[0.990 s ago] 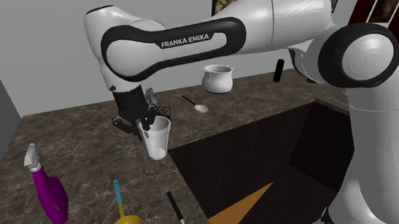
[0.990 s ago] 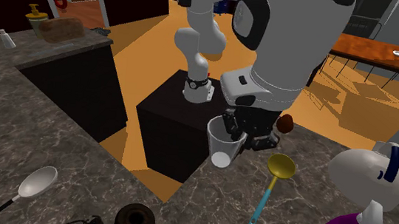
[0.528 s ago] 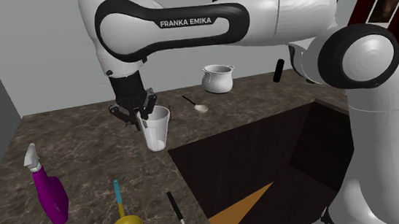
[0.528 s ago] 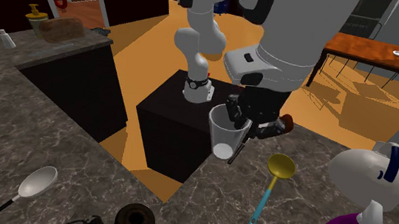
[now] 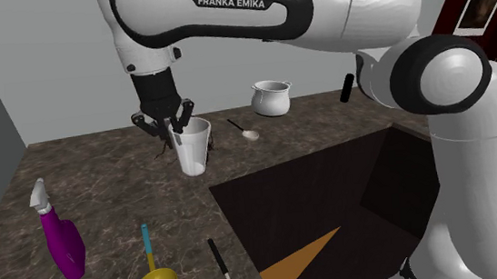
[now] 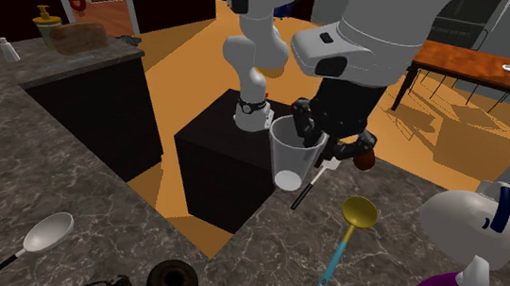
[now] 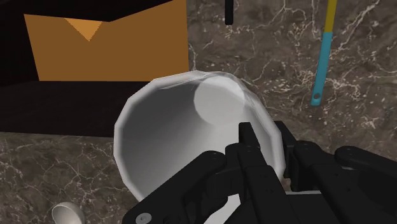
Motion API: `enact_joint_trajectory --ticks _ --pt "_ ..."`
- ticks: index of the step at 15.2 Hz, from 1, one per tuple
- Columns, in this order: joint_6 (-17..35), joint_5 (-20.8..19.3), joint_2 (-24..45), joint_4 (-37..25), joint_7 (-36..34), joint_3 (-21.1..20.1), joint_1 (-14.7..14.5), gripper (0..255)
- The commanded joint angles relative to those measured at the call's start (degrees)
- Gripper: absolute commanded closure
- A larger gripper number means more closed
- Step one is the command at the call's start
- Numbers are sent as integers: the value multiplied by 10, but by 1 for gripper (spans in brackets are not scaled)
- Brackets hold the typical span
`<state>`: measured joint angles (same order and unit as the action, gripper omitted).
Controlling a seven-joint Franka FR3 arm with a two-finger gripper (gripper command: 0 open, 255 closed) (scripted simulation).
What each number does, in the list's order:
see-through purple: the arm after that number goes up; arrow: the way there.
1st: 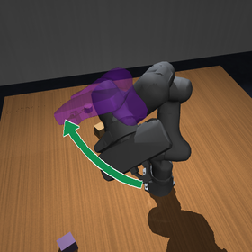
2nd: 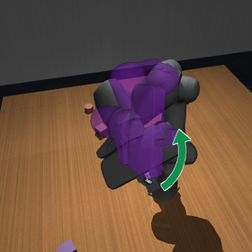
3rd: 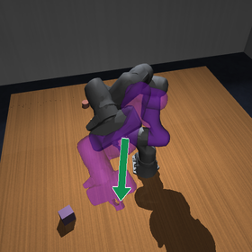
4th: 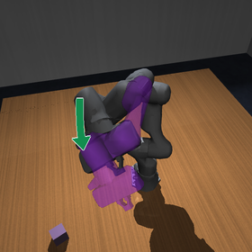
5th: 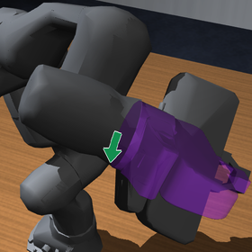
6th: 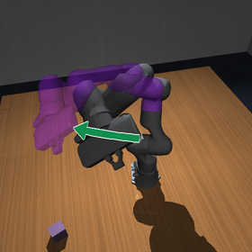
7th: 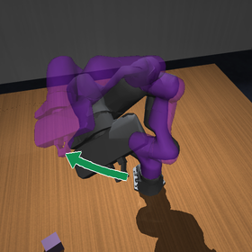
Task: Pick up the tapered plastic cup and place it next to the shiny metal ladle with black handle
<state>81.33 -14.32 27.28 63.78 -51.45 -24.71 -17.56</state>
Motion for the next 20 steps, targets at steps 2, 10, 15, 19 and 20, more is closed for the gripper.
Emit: enact_joint_trajectory --ticks 2,10,15,19,20 --pt "-22 -3 7 -29 1 0 -6 255" --pt "45 14 -48 81 93 22 88 255" --pt "74 17 -57 111 151 41 134 255" --pt "91 16 -52 118 196 56 167 255" --pt "95 15 -49 118 207 60 175 255"
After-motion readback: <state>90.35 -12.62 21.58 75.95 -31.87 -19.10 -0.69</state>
